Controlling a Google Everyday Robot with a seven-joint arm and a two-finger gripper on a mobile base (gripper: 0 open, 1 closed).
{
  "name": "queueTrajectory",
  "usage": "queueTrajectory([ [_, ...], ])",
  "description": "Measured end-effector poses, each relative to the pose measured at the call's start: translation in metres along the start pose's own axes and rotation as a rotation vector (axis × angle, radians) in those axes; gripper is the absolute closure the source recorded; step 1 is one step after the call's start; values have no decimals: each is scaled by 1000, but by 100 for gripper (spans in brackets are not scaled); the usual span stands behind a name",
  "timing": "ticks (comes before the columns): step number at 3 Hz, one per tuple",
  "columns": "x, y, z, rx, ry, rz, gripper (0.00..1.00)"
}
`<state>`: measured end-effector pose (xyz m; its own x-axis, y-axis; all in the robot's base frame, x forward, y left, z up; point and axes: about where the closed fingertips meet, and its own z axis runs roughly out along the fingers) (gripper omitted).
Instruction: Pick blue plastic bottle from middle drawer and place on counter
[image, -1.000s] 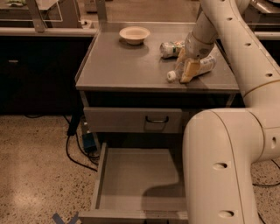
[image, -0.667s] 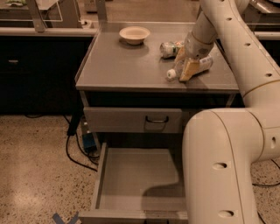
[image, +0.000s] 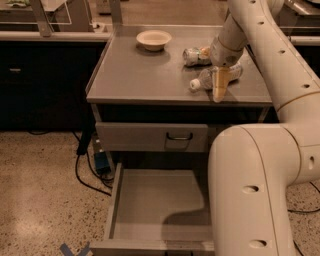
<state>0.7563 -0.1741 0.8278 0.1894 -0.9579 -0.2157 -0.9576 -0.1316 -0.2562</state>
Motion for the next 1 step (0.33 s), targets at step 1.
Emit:
queueTrajectory([
  [1,0,-7,-19,51,-4,22,0],
])
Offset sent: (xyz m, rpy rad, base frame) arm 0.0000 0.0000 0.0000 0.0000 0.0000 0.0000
